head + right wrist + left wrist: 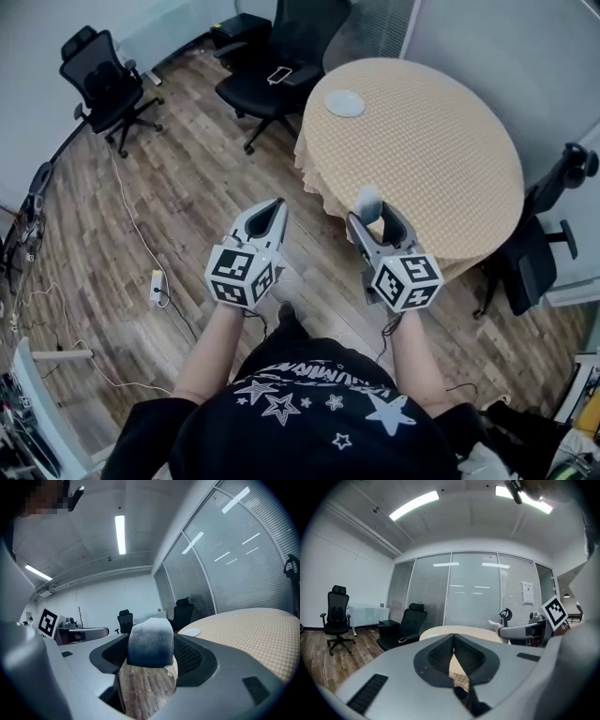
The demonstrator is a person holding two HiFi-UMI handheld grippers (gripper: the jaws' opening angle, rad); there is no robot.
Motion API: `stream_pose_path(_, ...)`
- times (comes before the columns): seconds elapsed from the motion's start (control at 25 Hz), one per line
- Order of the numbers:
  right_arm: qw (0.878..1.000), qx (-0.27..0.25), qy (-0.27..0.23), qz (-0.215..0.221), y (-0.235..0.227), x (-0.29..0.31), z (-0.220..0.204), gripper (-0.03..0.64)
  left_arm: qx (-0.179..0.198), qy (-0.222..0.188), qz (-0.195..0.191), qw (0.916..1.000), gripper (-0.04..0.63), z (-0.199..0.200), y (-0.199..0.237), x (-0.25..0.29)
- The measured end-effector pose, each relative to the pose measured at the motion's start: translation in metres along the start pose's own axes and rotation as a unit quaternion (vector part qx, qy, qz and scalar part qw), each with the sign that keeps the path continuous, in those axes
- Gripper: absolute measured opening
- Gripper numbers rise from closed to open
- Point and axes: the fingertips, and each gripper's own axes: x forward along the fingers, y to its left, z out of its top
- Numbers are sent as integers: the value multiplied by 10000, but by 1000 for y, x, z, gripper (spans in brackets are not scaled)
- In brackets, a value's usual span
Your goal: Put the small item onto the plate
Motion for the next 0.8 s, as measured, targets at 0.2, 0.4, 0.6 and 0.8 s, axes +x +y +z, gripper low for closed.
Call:
stream_pose_path(0.2,9997,68,10,-245,1,39,4,302,-59,56,-245,9997,8,1,38,21)
stream_pose_path(0.4,9985,101,-37,-536,-3,66,7,302,-20,108,-491,9987,8,-1,65,35)
stream_pose_path(0.6,9972,116,-74,-732,-3,83,8,302,-1,155,-644,9978,8,-3,88,44)
stream_pose_path(0.8,9963,152,-13,-842,-11,97,8,302,-14,229,-772,9968,8,-5,96,54)
